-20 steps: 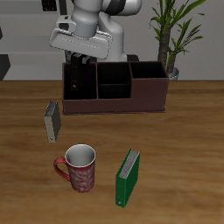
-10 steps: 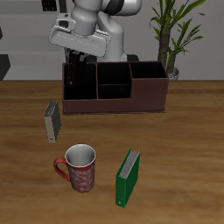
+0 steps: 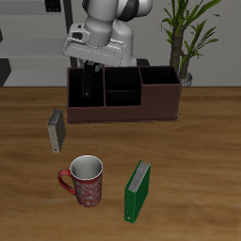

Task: Place the black book into the back desk caddy's left compartment and place the yellow book into the back desk caddy's right compartment and place the green book into the back desk caddy's right compartment

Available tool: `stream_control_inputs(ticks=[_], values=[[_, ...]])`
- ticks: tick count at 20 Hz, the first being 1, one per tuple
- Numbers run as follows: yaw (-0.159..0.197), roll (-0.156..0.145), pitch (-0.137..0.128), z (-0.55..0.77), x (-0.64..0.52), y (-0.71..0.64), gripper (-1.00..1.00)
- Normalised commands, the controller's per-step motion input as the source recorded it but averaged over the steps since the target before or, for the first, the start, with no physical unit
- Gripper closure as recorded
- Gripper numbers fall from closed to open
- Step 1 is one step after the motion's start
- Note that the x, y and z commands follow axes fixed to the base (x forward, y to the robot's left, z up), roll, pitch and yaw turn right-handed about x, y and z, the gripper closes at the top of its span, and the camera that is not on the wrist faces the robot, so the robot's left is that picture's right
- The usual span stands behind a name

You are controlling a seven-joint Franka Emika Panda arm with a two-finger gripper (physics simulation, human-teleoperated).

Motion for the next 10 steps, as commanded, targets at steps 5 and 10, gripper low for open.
stream_control_inputs(ticks=[5, 10], values=[[-0.006, 0.003, 0.004, -0.11, -0.03, 0.00, 1.00], [-0.012, -0.016, 0.021, -0.20, -0.01, -0.07, 1.00]])
